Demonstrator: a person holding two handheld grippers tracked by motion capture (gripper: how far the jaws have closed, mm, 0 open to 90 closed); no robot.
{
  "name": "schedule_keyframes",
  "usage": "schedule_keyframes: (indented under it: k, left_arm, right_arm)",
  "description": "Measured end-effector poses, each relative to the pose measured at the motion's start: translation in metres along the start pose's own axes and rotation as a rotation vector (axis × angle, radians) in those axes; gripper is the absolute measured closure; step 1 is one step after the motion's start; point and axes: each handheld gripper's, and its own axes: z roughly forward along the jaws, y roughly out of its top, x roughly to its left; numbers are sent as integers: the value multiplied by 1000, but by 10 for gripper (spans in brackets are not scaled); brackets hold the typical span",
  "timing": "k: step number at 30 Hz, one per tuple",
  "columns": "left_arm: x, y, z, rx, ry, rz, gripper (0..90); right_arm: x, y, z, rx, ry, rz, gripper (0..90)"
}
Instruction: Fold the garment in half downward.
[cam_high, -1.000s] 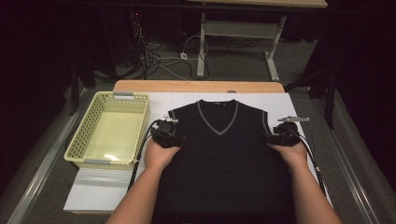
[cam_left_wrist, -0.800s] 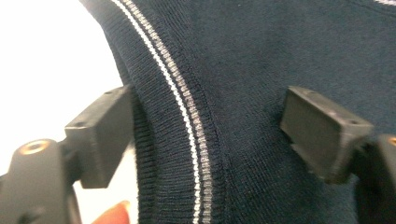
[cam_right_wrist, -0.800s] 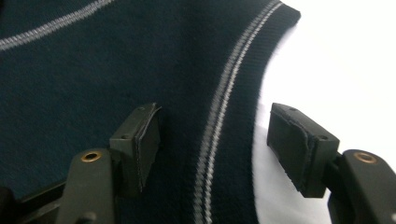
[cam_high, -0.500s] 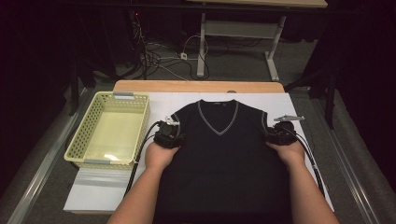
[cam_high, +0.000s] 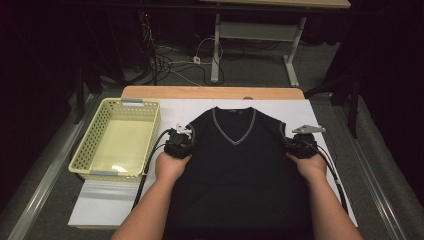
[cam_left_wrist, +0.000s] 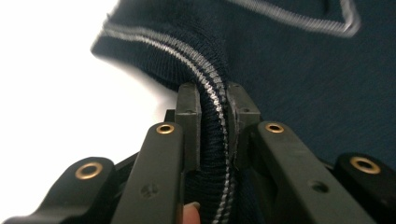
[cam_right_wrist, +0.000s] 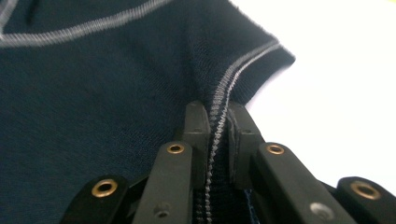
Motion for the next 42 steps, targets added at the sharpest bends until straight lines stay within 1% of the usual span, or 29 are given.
schedule_keyframes:
  k: [1,2,3,4,5,6,8,11,12,13,14,15,17,20,21,22,24,26,27,29,32,34,35,37,39,40,42]
  left_arm:
    - [-1,1,-3,-8,-18,-10,770]
    - [-2,2,-7,-15,-26,-7,769]
    - [-3,3,-11,-21,-20,9,769]
    - [-3,3,-11,-21,-20,9,769]
    - [-5,5,-19,-37,-11,13,769]
    - [-6,5,-24,-45,-12,13,769]
    - [-8,5,-34,-65,-29,15,770]
    - [-14,3,-51,-91,-46,29,771]
    - [-14,3,-51,-91,-46,29,771]
    - [-17,2,-56,-96,-48,52,771]
    - [-20,0,-62,-104,-56,72,771]
    - [-22,-2,-65,-111,-63,78,771]
    - [-23,-5,-71,-124,-82,86,771]
    - [-24,-12,-80,-146,-106,102,770]
    - [-25,-14,-84,-156,-113,113,770]
    - [-26,-17,-88,-161,-113,126,770]
    - [-31,-23,-97,-179,-131,145,769]
    - [-36,-31,-107,-189,-150,151,768]
    - [-38,-34,-112,-190,-155,166,767]
    - [-44,-43,-119,-181,-159,193,767]
    - [-50,-57,-125,-165,-187,208,760]
    - [-53,-67,-128,-160,-205,207,758]
    - [-54,-71,-128,-153,-208,208,758]
    - [-56,-79,-129,-138,-215,212,757]
    - [-59,-85,-131,-125,-220,215,756]
    - [-59,-87,-132,-115,-232,210,756]
    - [-60,-92,-134,-115,-253,196,756]
  right_arm:
    - [0,2,-5,-13,0,1,817]
    - [0,3,-10,-26,-1,0,817]
    - [0,5,-15,-35,-6,2,816]
    - [0,5,-15,-35,-6,2,816]
    - [2,6,-25,-55,-16,4,815]
    - [3,7,-29,-62,-21,2,815]
    - [5,7,-40,-82,-24,10,815]
    - [10,4,-58,-110,-28,0,815]
    - [10,4,-58,-110,-28,0,815]
    - [12,2,-63,-115,-31,-8,815]
    - [15,-5,-71,-131,-28,-12,814]
    - [16,-7,-74,-136,-26,-10,814]
    - [18,-14,-82,-164,-11,-3,814]
    - [23,-24,-93,-193,3,-15,812]
    - [25,-26,-97,-202,8,-13,812]
    - [26,-30,-102,-214,14,-13,812]
    - [31,-38,-112,-233,27,-13,812]
    - [35,-46,-124,-256,42,-5,812]
    - [38,-50,-129,-261,48,-4,812]
    - [44,-60,-137,-265,58,0,811]
    - [53,-75,-145,-256,71,11,810]
    - [58,-85,-147,-237,78,5,810]
    - [60,-90,-147,-224,74,-5,810]
    - [64,-97,-148,-202,72,-9,809]
    - [67,-101,-151,-194,69,-13,809]
    - [68,-103,-153,-194,68,-14,809]
    - [71,-105,-158,-196,61,-22,809]
